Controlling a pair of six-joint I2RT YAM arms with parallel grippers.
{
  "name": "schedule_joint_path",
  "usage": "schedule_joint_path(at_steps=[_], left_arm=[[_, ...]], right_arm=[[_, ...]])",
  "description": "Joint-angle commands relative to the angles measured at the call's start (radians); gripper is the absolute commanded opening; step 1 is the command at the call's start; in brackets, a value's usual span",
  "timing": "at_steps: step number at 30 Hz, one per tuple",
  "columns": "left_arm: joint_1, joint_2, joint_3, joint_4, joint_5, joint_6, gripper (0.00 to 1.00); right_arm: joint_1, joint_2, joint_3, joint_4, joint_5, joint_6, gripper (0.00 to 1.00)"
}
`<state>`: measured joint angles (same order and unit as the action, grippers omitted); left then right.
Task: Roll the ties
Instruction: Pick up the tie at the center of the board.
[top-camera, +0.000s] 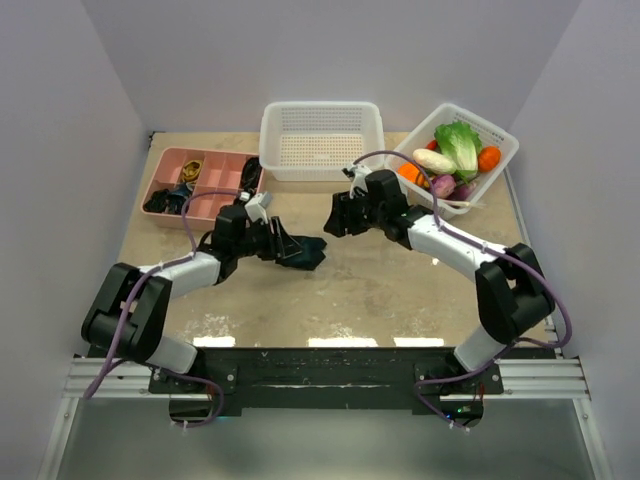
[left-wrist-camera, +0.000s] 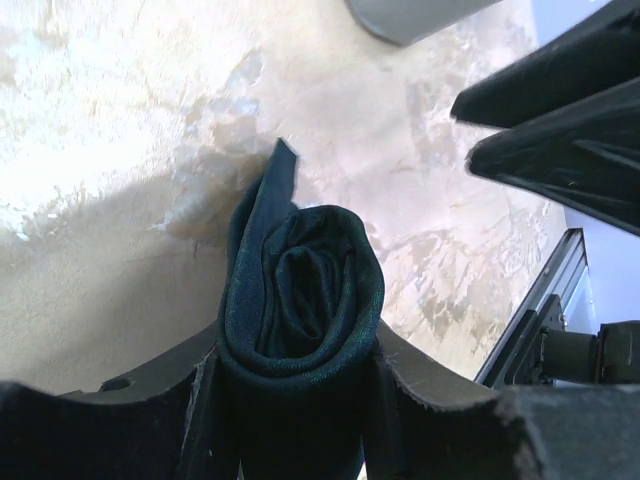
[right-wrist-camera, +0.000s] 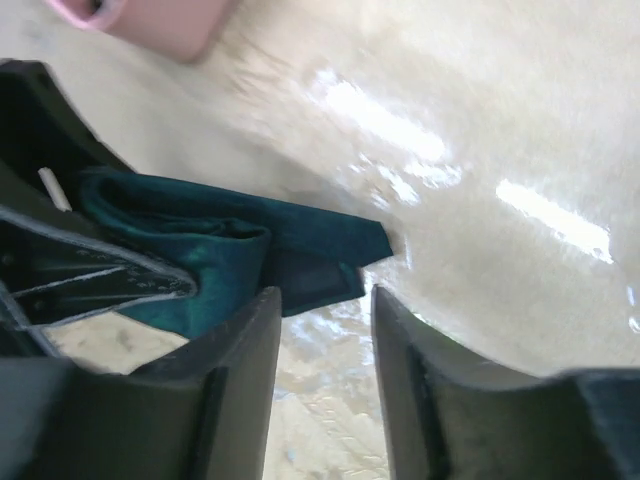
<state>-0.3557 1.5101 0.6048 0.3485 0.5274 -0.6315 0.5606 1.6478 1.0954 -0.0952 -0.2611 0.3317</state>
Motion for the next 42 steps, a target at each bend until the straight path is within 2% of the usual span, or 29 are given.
schedule_joint_path(at_steps=[1, 4, 9, 19, 25, 34, 42], left_arm=[[0.015, -0.102, 0.053, -0.071, 0.026, 0.072, 0.46], [0.015, -0.149, 0.079, -0.129, 0.059, 0.105, 0.45], [0.015, -0.209, 0.101, -0.186, 0.172, 0.147, 0.45], [-0.038, -0.238, 0.151, -0.260, 0.295, 0.227, 0.44], [-0.089, -0.228, 0.171, -0.263, 0.333, 0.257, 0.43], [-0.091, -0.295, 0.162, -0.217, 0.376, 0.273, 0.43], [-0.091, -0.346, 0.148, -0.186, 0.375, 0.270, 0.44]], right_arm=[[-0.004, -0.071, -0.014, 0.122, -0.184, -0.066, 0.73], [-0.004, -0.085, -0.011, 0.147, -0.274, -0.079, 0.89], [-0.002, -0.118, -0.023, 0.184, -0.352, -0.086, 0.99], [-0.004, -0.200, -0.072, 0.291, -0.434, -0.086, 0.99], [-0.002, -0.166, -0.080, 0.330, -0.538, -0.071, 0.99], [-0.002, -0.088, -0.072, 0.322, -0.748, -0.040, 0.99], [-0.004, -0.120, -0.097, 0.270, -0.811, -0.053, 0.99]])
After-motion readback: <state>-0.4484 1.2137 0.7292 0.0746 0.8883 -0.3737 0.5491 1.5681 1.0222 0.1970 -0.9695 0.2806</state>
